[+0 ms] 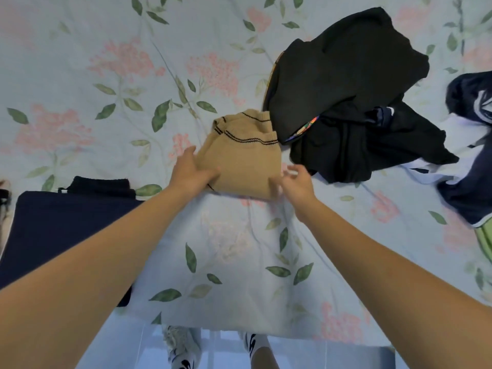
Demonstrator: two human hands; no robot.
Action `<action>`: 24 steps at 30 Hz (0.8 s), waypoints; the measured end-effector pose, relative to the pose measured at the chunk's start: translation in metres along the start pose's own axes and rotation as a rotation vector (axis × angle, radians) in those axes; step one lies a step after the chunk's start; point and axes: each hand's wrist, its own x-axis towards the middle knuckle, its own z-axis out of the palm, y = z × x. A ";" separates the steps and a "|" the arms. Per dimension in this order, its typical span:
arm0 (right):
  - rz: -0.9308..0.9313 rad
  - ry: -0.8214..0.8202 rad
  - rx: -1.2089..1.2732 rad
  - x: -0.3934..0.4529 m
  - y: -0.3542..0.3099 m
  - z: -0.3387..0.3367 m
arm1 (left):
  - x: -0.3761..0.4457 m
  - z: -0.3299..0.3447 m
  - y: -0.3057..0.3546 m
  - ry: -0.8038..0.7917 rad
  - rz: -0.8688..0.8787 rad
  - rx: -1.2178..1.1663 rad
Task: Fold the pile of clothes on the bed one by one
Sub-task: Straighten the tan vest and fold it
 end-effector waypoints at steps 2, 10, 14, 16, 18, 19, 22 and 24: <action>0.024 -0.038 0.020 0.000 0.011 0.003 | 0.001 0.009 -0.018 0.001 -0.057 -0.005; -0.290 0.057 -0.015 0.022 -0.001 0.018 | 0.026 0.016 -0.003 0.166 0.088 -0.069; -0.501 0.107 -0.017 0.017 -0.001 0.018 | 0.028 0.009 0.005 0.222 0.291 -0.124; -0.484 0.142 0.023 0.025 -0.012 0.020 | 0.037 0.008 0.009 0.247 0.292 -0.165; -0.295 0.112 0.083 0.038 -0.021 0.023 | 0.051 0.011 0.014 0.193 0.201 -0.137; -0.165 0.079 0.110 0.043 -0.022 0.025 | 0.057 0.014 0.015 0.152 0.137 -0.105; 0.034 0.000 0.109 0.047 -0.015 0.032 | 0.067 0.025 0.013 0.072 -0.003 -0.008; 0.079 -0.071 0.159 0.039 -0.017 0.033 | 0.067 0.025 0.013 0.011 -0.065 0.000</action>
